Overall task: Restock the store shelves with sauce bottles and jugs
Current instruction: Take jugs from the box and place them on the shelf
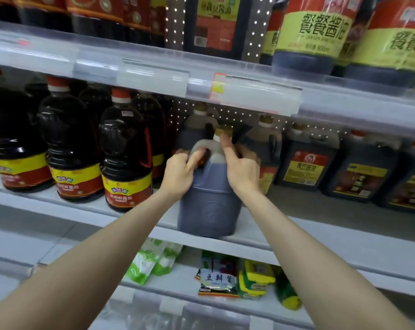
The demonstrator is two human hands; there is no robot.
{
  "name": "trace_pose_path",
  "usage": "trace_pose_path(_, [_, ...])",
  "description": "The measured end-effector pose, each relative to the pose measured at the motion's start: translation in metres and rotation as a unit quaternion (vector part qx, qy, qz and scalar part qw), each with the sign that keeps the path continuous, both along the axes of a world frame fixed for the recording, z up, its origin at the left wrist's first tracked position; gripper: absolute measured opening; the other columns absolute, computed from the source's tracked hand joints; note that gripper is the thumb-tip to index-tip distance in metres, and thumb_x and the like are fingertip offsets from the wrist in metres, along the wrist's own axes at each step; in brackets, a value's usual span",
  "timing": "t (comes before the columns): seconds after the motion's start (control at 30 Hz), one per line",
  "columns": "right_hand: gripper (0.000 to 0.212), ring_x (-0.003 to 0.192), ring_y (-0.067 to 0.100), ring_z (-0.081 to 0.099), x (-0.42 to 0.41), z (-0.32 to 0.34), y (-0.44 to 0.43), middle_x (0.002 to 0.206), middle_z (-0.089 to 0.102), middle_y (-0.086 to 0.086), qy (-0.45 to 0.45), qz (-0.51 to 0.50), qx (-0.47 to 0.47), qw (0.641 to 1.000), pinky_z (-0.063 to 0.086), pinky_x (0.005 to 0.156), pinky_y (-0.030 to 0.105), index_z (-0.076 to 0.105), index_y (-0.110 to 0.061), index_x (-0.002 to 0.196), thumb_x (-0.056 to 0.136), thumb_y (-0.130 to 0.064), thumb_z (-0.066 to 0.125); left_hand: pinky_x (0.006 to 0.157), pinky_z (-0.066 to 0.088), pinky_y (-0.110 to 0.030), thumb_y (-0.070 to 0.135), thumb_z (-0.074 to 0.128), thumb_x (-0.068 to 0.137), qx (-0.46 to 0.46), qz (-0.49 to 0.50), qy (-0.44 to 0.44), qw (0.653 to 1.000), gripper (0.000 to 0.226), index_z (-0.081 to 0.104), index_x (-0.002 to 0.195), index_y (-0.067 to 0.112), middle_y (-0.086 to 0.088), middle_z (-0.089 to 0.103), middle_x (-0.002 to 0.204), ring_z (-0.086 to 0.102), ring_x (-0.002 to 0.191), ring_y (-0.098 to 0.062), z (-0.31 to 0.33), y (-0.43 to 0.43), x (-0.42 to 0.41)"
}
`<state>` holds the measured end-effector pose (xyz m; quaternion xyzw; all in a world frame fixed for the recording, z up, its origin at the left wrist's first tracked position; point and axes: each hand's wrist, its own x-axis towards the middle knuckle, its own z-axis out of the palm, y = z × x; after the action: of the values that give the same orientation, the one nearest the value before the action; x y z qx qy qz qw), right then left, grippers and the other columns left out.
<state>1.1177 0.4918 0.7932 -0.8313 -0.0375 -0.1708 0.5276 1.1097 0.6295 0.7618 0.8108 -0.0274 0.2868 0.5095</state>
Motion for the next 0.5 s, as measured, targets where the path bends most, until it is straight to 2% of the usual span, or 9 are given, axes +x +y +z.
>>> trace_pose_path(0.1, [0.084, 0.114, 0.030, 0.055, -0.006, -0.001, 0.003, 0.116, 0.068, 0.006, 0.002, -0.004, -0.001, 1.000, 0.043, 0.098, 0.042, 0.068, -0.023, 0.114, 0.067, -0.086, 0.036, 0.055, 0.034, -0.016, 0.031, 0.047, 0.099, -0.007, -0.022, 0.011, 1.000, 0.046, 0.055, 0.064, 0.002, 0.000, 0.050, 0.060, 0.046, 0.058, -0.009, -0.001, 0.002, 0.000])
trace_pose_path(0.13, [0.080, 0.113, 0.030, 0.055, -0.007, -0.001, 0.003, 0.116, 0.068, 0.006, 0.001, -0.006, 0.000, 1.000, 0.043, 0.098, 0.041, 0.067, -0.024, 0.114, 0.071, -0.084, 0.037, 0.056, 0.034, -0.015, 0.032, 0.046, 0.099, -0.008, -0.029, 0.015, 0.999, 0.045, 0.054, 0.064, 0.005, 0.002, 0.051, 0.061, 0.047, 0.060, -0.008, -0.002, 0.002, 0.000])
trace_pose_path(0.2, [0.057, 0.113, 0.030, 0.057, -0.013, -0.003, 0.003, 0.118, 0.067, 0.006, -0.005, -0.006, 0.016, 1.000, 0.043, 0.095, 0.039, 0.064, -0.026, 0.117, 0.086, -0.069, 0.042, 0.064, 0.037, -0.023, 0.034, 0.044, 0.100, -0.019, -0.045, 0.026, 0.998, 0.043, 0.056, 0.069, 0.007, -0.001, 0.056, 0.068, 0.051, 0.066, -0.011, -0.004, 0.004, 0.000])
trace_pose_path(0.23, [0.049, 0.114, 0.029, 0.056, -0.017, -0.006, 0.002, 0.120, 0.066, 0.006, -0.005, -0.005, 0.020, 1.000, 0.043, 0.095, 0.038, 0.061, -0.026, 0.121, 0.092, -0.061, 0.042, 0.070, 0.040, -0.026, 0.035, 0.043, 0.100, -0.032, -0.058, 0.032, 0.997, 0.042, 0.060, 0.076, 0.004, -0.004, 0.060, 0.075, 0.054, 0.073, -0.013, -0.004, 0.004, -0.001])
trace_pose_path(0.3, [0.048, 0.119, 0.029, 0.052, -0.028, -0.017, 0.001, 0.126, 0.061, 0.009, 0.000, -0.004, 0.009, 1.000, 0.040, 0.101, 0.041, 0.054, -0.020, 0.127, 0.097, -0.053, 0.038, 0.084, 0.043, -0.028, 0.035, 0.040, 0.101, -0.062, -0.093, 0.050, 0.992, 0.038, 0.062, 0.097, 0.005, -0.005, 0.065, 0.095, 0.059, 0.091, -0.012, -0.006, 0.004, -0.006])
trace_pose_path(0.37, [0.054, 0.133, 0.028, 0.038, -0.046, -0.028, 0.000, 0.142, 0.045, 0.011, 0.018, -0.001, -0.008, 1.000, 0.029, 0.112, 0.045, 0.042, -0.014, 0.137, 0.098, -0.051, 0.037, 0.088, 0.041, -0.022, 0.036, 0.036, 0.103, -0.094, -0.132, 0.075, 0.984, 0.032, 0.059, 0.107, 0.013, 0.002, 0.063, 0.103, 0.058, 0.098, -0.006, -0.006, 0.005, -0.014])
trace_pose_path(0.43, [0.064, 0.146, 0.020, 0.012, -0.066, -0.037, 0.002, 0.160, 0.014, 0.001, 0.039, 0.009, -0.016, 0.999, 0.011, 0.119, 0.038, 0.015, -0.023, 0.153, 0.099, -0.050, 0.036, 0.089, 0.040, -0.019, 0.039, 0.031, 0.103, -0.107, -0.160, 0.101, 0.976, 0.032, 0.056, 0.110, 0.020, 0.007, 0.061, 0.107, 0.055, 0.100, 0.000, -0.006, 0.006, -0.022])
trace_pose_path(0.5, [0.068, 0.148, 0.016, -0.004, -0.084, -0.045, 0.008, 0.162, -0.008, -0.006, 0.056, 0.018, -0.016, 0.998, 0.004, 0.118, 0.038, -0.002, -0.032, 0.153, 0.098, -0.052, 0.034, 0.101, 0.036, -0.023, 0.044, 0.027, 0.103, -0.104, -0.181, 0.128, 0.970, 0.042, 0.053, 0.125, 0.022, 0.008, 0.056, 0.124, 0.050, 0.114, -0.001, -0.009, 0.012, -0.022])
